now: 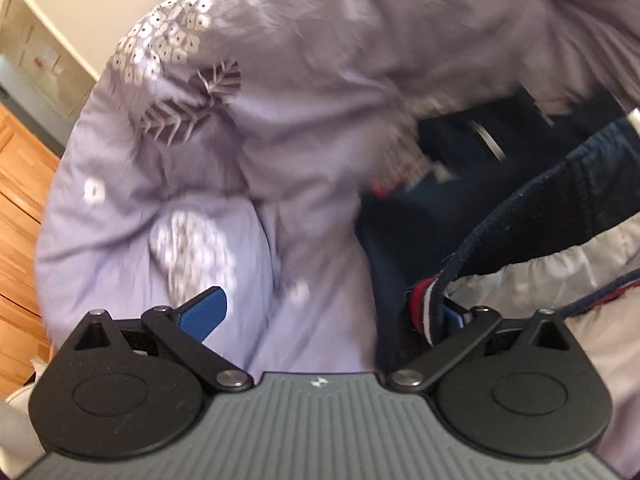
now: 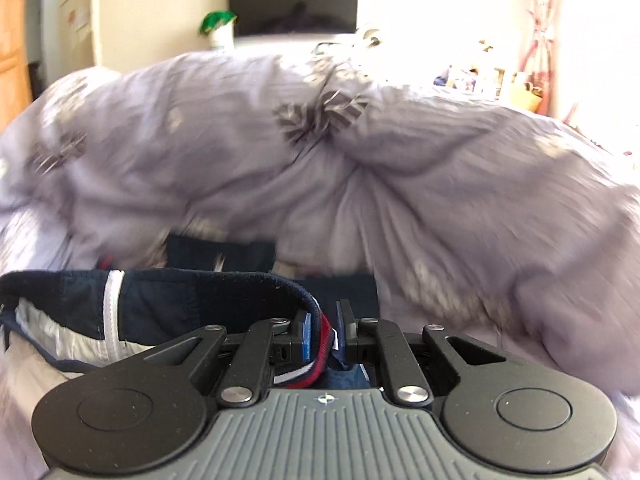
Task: Fold clothes
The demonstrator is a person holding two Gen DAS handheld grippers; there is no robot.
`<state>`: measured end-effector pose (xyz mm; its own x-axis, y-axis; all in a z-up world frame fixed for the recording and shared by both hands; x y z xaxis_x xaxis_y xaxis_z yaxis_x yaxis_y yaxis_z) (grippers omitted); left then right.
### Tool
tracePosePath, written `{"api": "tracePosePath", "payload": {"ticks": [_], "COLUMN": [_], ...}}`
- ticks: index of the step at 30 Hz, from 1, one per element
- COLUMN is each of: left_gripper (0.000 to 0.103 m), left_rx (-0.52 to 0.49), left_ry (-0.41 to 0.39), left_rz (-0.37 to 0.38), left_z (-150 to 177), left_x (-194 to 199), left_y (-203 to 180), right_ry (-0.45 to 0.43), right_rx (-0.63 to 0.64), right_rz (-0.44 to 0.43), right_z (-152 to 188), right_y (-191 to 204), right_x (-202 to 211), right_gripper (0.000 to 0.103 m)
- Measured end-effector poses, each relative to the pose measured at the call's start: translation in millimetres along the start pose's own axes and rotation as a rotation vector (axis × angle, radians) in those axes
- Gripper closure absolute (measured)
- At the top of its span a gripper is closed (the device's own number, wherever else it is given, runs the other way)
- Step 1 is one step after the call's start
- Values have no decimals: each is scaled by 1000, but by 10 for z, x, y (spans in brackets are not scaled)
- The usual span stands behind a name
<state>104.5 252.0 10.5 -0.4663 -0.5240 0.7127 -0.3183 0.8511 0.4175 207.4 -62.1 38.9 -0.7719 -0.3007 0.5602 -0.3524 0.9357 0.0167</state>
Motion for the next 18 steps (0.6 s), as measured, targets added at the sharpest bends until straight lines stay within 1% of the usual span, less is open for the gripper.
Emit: {"api": "tracePosePath", "payload": {"ticks": [2, 4, 5, 6, 7, 9, 10, 12, 13, 14, 15, 16, 17, 18], "left_gripper": [0, 0, 0, 0, 1, 2, 2, 2, 2, 2, 2, 2, 1, 1], "left_rx": [18, -15, -34, -45, -45, -6, 29, 105, 150, 196, 228, 258, 270, 269], "left_ry": [19, 82, 130, 183, 228, 260, 261, 259, 251, 243, 233, 224, 223, 229], "left_rz": [-34, -58, -61, -56, -43, -11, 24, 100, 137, 173, 209, 245, 259, 237], "left_z": [-202, -300, -294, -275, -242, -198, -219, -276, -328, -384, -428, -470, -503, -517], "left_x": [-403, -846, -1062, -1256, -1407, -1549, -1563, -1572, -1569, -1564, -1557, -1550, -1555, -1559], "left_y": [-40, -170, -217, -269, -307, -293, -240, -118, -36, 50, 123, 194, 243, 274], "right_ry": [4, 32, 78, 134, 170, 206, 202, 143, 111, 87, 82, 101, 131, 164], "right_rx": [-30, -56, -69, -83, -94, -111, -125, -156, -155, -115, -34, 77, 187, 269], "right_rz": [-2, -4, -5, 2, 10, 16, -2, -70, -99, -135, -180, -224, -267, -321], "right_z": [-74, -92, -47, 12, 60, 132, 145, 111, 89, 78, 101, 167, 270, 397], "right_y": [0, 0, 12, 16, 8, -18, -43, -109, -122, -82, 40, 227, 448, 678], "right_x": [-483, -973, -1208, -1413, -1531, -1650, -1651, -1496, -1395, -1282, -1183, -1105, -1056, -1031], "right_gripper": [88, 79, 65, 41, 32, 31, 26, 18, 18, 20, 27, 37, 42, 53]}}
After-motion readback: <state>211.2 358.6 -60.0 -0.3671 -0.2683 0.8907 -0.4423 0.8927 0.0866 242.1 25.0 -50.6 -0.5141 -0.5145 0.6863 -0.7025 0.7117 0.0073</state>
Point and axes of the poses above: each gripper's, at about its wrist camera, not at the fingertips, and x roughly against the way its jaws point, y to its left, z to its underside, the point moved 3 cm from there along -x, roughly the way its jaws point, and after that the axes turned 5 degrees about -y, right-handed, at the moved point
